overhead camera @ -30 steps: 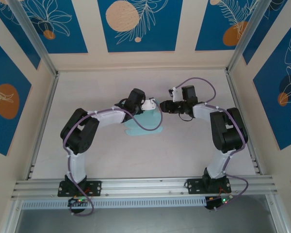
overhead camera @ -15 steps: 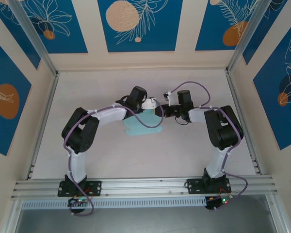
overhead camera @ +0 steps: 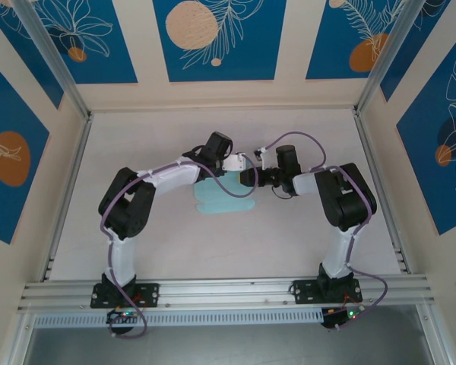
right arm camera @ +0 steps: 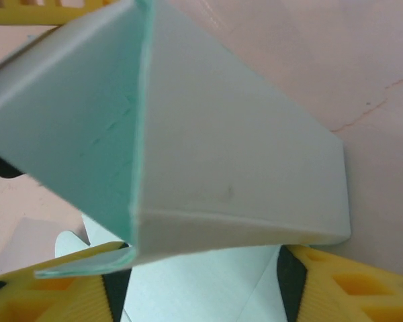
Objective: Fold the paper box
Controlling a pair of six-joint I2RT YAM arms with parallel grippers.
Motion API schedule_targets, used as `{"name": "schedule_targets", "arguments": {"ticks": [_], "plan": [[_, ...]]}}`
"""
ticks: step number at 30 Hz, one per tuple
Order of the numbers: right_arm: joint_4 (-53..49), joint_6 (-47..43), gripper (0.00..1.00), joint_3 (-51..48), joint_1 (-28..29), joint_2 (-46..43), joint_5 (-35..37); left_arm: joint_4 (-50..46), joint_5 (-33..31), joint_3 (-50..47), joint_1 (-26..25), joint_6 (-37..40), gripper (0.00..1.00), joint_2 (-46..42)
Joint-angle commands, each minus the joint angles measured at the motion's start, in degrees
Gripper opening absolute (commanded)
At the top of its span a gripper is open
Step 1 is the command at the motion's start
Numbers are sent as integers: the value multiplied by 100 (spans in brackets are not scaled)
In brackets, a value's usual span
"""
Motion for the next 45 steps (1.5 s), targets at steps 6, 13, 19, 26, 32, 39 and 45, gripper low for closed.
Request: {"name": "schedule_targets", "arguments": {"ticks": [6,13,19,26,32,39,45], "plan": [[636,83,64,-1025,-1,-921,252,-672,125,5,-39,120,27,310],[564,56,63,-1330,-220,-1268,580,-674,107,-13,-39,173,27,308],[56,-67,63,-722,-136,-902,727,-649,124,5,-50,157,27,338],[-12,-137,65,-217,-19,-386,823,-506,3,8,-87,177,27,402],[287,-66,63,-70,-22,-21,736,-424,4,-56,-90,234,27,362],[193,-135,58,267,30,150,651,-526,192,-89,-112,304,27,359],[19,-232,58,412,143,160,672,-548,318,-138,-154,340,27,350]]}}
